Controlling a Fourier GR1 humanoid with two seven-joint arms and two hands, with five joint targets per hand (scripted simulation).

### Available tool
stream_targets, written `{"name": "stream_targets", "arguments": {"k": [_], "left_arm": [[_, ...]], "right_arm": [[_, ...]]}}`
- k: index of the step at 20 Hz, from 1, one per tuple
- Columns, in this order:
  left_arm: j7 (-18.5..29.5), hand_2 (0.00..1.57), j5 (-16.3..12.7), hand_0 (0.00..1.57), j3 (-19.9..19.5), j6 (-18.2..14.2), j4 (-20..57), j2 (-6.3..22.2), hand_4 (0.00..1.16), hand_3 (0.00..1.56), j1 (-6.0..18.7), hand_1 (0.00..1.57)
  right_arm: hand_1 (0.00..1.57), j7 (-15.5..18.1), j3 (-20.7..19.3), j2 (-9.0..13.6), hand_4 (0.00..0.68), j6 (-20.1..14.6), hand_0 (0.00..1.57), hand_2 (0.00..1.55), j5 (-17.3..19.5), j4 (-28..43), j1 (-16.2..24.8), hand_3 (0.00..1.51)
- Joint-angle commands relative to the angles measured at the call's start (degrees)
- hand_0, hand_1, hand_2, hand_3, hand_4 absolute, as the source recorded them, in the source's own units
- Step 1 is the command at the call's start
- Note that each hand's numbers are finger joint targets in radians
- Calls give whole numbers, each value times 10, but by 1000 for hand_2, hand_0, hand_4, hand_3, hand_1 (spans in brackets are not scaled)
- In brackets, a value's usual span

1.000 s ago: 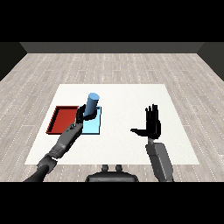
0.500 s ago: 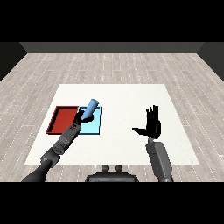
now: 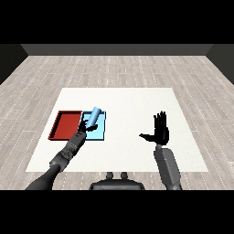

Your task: Pick the blue can and put it in the blue box

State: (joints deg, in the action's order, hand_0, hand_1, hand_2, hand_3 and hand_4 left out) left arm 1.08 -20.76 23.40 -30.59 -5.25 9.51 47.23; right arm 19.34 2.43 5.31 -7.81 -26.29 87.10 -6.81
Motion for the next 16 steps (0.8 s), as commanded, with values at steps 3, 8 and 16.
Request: {"name": "stream_targets", "arguments": {"k": [3, 8, 16], "left_arm": [[-18, 0, 21, 0, -2, 43, 49, 5, 0, 0, 22, 0], [-28, 0, 24, 0, -11, 14, 52, -15, 0, 0, 47, 0], [171, 0, -16, 0, -69, 4, -46, 15, 0, 0, 18, 0]], "right_arm": [[0, 12, -18, 2, 0, 8, 0, 0, -1, -20, 1, 0], [0, 30, -25, -4, 0, 32, 0, 0, -11, -34, -6, 0], [0, 20, -2, 6, 0, 33, 0, 0, 16, -10, 4, 0]]}}
